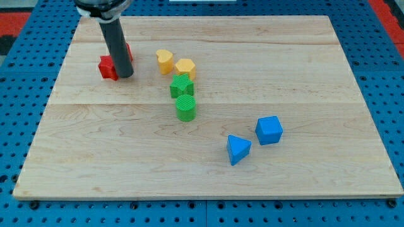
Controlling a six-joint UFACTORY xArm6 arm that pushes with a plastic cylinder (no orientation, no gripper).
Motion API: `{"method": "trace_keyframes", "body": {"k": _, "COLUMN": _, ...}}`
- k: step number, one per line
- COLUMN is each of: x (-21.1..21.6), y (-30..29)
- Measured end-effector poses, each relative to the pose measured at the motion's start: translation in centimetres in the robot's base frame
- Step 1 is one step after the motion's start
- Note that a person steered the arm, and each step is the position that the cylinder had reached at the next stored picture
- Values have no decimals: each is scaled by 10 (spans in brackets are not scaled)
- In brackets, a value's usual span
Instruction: Nudge the red circle a bit left
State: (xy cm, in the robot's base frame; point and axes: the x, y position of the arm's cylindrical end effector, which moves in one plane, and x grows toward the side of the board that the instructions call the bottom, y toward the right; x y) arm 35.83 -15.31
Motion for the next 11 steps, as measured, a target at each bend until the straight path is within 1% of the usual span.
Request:
{"method": "trace_keyframes", "body": {"k": 1, "x": -19, "y": -30}}
{"method": "trace_keyframes", "body": {"k": 2, "x": -19, "y": -75}}
{"method": "trace_keyframes", "body": {"k": 3, "x": -30, "y": -59}}
{"method": "trace_keyframes", "body": {"k": 4, "x": -74, "y": -59}}
{"method": "trace_keyframes", "body": {"k": 5, "x": -101, "y": -21}}
{"method": "trace_keyframes", "body": {"k": 6, "x": -97, "y": 10}}
{"method": "trace_keyframes", "body": {"k": 7, "x": -80, "y": 8}}
{"method": "trace_keyframes", "body": {"k": 8, "x": -74, "y": 14}}
{"method": "trace_keyframes", "body": {"k": 9, "x": -65, "y": 5}}
{"method": "trace_keyframes", "body": {"k": 11, "x": -72, "y": 6}}
